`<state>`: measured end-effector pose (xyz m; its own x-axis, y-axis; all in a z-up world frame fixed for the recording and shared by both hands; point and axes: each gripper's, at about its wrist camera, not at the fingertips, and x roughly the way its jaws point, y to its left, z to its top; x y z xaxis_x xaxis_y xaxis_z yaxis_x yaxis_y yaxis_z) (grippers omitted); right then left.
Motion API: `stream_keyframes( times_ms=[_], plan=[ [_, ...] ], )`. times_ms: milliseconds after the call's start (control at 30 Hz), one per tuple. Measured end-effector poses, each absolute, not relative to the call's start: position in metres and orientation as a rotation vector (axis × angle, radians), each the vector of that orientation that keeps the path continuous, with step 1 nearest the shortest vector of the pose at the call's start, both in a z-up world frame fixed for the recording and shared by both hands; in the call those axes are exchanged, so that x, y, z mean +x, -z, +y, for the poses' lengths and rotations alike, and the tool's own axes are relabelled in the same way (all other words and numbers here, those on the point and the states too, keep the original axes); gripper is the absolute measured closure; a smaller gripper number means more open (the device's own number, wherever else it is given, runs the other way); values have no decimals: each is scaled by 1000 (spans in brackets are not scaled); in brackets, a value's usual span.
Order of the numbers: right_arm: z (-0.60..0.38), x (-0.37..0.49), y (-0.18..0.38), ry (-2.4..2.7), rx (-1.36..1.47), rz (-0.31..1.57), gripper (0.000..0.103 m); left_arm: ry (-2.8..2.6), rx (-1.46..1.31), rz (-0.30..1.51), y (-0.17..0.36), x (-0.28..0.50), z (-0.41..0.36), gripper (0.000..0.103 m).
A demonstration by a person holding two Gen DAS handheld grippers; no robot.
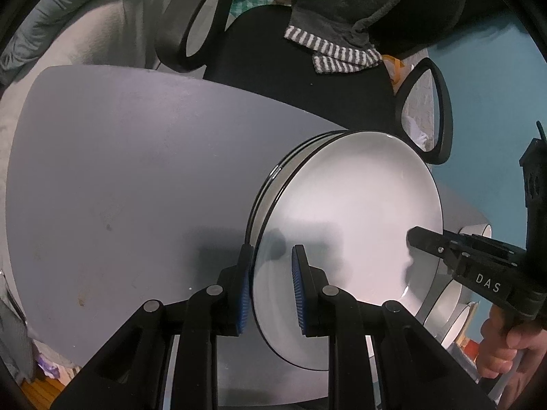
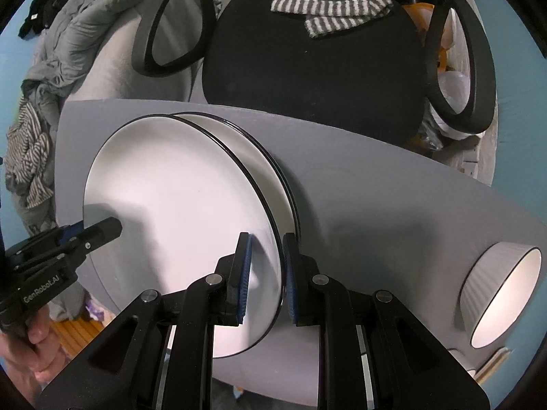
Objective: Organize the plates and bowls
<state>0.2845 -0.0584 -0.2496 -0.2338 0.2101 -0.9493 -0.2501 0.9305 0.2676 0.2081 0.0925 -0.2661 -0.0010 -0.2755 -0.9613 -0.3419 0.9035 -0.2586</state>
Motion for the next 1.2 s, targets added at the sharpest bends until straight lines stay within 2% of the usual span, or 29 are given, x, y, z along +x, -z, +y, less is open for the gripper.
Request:
stream_keyframes(
  times_ms=[333,433,500,633,800,1133,1200],
  plan=[
    [-60,285,263,-392,18,1814,83,-100,-511,1615,276,204,97,82],
    [-59,287,261,-369,45,1814,77,-96,-535,1600,273,203,100,82],
    [-60,289,260,-349,78,1821,69,-93,-545,1590,272,204,102,81],
    [-59,291,254,-300,96,1823,65,-92,-551,1576,268,208,103,77],
    [-57,292,252,-275,143,1856,47,-65,-573,1549,262,210,105,76],
    [-58,295,245,-236,110,1839,42,-46,-598,1538,254,203,108,76],
    [-54,294,240,-236,44,1810,42,-41,-595,1533,250,200,109,73]
  ],
)
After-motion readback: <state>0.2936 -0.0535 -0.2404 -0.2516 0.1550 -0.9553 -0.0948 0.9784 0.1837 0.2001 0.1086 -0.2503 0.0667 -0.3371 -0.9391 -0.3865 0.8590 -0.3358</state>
